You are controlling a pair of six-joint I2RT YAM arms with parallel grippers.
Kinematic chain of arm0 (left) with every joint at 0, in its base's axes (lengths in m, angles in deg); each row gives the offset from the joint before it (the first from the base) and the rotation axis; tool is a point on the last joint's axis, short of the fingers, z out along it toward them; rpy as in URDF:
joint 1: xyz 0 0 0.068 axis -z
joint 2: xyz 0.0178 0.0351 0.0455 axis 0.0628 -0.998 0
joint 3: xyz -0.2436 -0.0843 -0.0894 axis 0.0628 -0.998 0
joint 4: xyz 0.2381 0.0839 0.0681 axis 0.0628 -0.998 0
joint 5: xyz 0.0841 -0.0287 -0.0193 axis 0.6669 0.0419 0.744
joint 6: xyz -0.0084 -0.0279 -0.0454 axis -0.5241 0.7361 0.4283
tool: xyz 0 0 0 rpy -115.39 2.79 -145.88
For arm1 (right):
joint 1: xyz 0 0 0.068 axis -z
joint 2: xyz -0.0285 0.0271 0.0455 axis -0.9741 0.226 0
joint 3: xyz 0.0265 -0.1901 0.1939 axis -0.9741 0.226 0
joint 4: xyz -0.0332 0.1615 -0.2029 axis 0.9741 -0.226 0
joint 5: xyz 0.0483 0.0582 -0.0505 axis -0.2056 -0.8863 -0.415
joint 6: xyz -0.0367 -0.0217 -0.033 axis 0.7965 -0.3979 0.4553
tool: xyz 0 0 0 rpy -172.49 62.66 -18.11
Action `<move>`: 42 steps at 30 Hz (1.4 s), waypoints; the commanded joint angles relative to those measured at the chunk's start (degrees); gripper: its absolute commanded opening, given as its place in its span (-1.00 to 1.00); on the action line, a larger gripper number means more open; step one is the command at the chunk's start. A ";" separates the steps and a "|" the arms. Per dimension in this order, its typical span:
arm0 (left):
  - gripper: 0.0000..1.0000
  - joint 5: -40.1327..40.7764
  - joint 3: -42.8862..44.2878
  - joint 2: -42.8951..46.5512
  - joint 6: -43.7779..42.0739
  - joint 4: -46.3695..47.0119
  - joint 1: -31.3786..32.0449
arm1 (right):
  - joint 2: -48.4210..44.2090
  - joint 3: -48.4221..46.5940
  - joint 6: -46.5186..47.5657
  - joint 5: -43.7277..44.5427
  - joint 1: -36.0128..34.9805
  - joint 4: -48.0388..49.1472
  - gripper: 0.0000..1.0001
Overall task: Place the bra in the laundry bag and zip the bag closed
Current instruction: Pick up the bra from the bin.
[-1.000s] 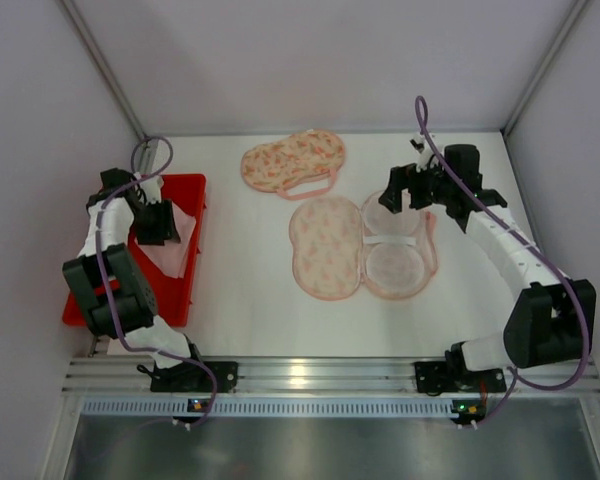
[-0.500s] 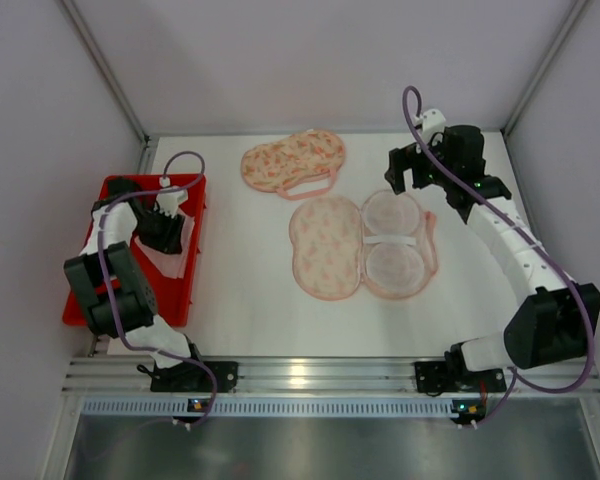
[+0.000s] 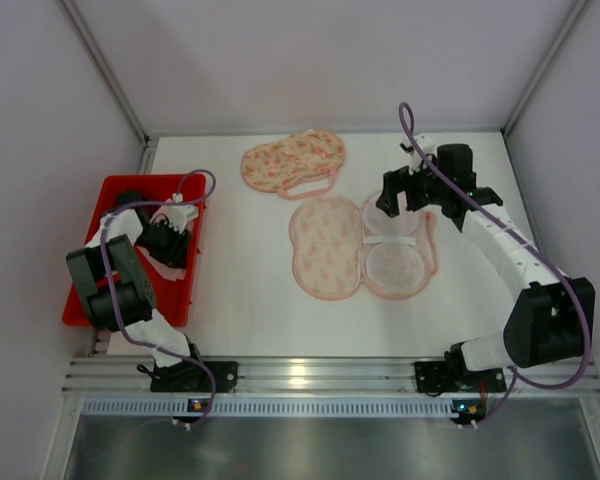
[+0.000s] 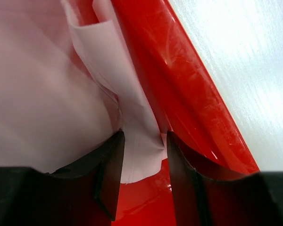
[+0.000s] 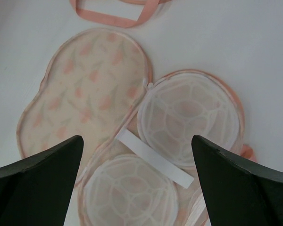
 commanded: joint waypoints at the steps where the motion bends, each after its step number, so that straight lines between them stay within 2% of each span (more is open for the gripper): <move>1: -0.07 -2.01 -1.13 3.25 -2.66 1.49 -0.19 | -1.30 0.81 -1.23 -3.11 -0.43 0.98 0.99; 4: -0.03 -1.31 -1.93 5.02 -3.19 1.49 -0.19 | -1.30 1.95 -1.67 -3.64 -0.51 1.25 0.99; 8: -0.09 -3.49 -1.75 2.13 -1.01 1.57 -0.19 | -0.51 2.57 -2.55 -4.26 -0.69 1.51 0.99; 9: -0.15 -4.11 -1.40 1.33 -0.38 1.49 -0.19 | -0.33 2.66 -2.72 -4.69 -0.69 1.60 0.99; 10: -0.34 -4.64 -0.53 0.72 0.23 1.57 -0.11 | -0.25 2.66 -3.07 -4.87 -0.69 1.69 0.99; 13: -0.57 -5.70 1.14 -1.57 2.78 1.57 -0.19 | 0.19 3.80 -4.04 -5.75 -0.86 2.39 0.99; 15: -0.66 -5.26 1.85 -1.58 4.01 1.84 -0.11 | 0.98 4.94 -4.66 -6.54 -0.95 3.09 0.99; 19: -1.00 -3.77 4.04 0.18 6.55 1.84 -0.19 | 2.56 7.22 -5.54 -7.16 -1.39 4.76 0.99; 24: -1.00 -0.96 4.84 5.62 7.79 1.84 -0.19 | 3.71 8.19 -5.54 -7.25 -1.39 5.03 0.99; 32: -1.00 -2.44 10.11 15.12 13.42 1.31 -0.28 | 5.82 9.51 -5.54 -8.21 -1.83 5.20 0.99; 42: -1.00 -9.74 26.01 20.31 22.20 -0.88 0.16 | 8.20 9.69 -7.65 -10.41 -3.15 6.87 0.99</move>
